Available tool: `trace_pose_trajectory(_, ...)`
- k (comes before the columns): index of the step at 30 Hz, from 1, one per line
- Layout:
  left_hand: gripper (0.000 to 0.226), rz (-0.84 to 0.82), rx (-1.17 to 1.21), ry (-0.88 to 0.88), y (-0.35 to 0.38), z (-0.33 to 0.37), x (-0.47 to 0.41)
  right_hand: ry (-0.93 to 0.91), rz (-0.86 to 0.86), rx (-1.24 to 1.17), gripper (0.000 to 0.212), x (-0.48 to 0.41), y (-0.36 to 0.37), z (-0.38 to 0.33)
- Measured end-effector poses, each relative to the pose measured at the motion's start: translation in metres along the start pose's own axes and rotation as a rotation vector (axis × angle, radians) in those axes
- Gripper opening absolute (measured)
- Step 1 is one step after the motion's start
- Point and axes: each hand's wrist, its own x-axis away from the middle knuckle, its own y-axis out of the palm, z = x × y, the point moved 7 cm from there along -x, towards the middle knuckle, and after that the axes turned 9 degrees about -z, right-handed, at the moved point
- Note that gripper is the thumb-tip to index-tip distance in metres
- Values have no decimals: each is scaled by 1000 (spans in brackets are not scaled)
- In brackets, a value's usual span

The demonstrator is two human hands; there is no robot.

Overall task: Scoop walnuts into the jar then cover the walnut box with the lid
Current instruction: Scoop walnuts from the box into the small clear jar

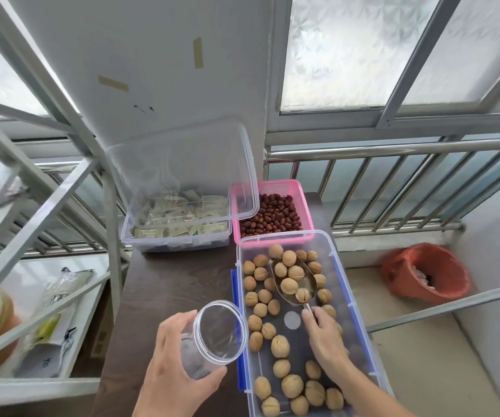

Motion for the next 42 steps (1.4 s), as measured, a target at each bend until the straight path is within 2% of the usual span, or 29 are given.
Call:
trace_pose_trajectory(5,94,-4,-35,45,0,8,-17,-112,-8,35,37,35,-26,-11)
trace_pose_trajectory(9,91,-10,-42,90,0,18,-29,-205,-61,177,21,74,-64,-41)
trace_pose_trajectory(18,89,-52,-88,253,8,38,-44,-335,-356,598,21,146,-112,-152)
trace_pose_trajectory(21,92,-57,-103,281,9,41,-45,-289,-425,746,25,155,-105,-174)
trace_pose_trajectory(24,91,-77,-115,303,12,43,-43,-225,-424,899,30,160,-98,-193)
trace_pose_trajectory(30,88,-57,-78,311,17,41,-37,-126,-411,1110,27,175,-96,-225)
trace_pose_trajectory(33,89,-33,-31,294,14,39,-34,-134,-396,1128,27,174,-105,-227)
trace_pose_trajectory(36,88,-18,7,232,8,31,-31,-61,-428,1024,26,170,-125,-210)
trace_pose_trajectory(40,87,26,61,154,-1,16,-21,40,-388,959,23,152,-131,-156)
trace_pose_trajectory(42,87,42,81,130,-4,12,-16,93,-382,983,34,140,-115,-125)
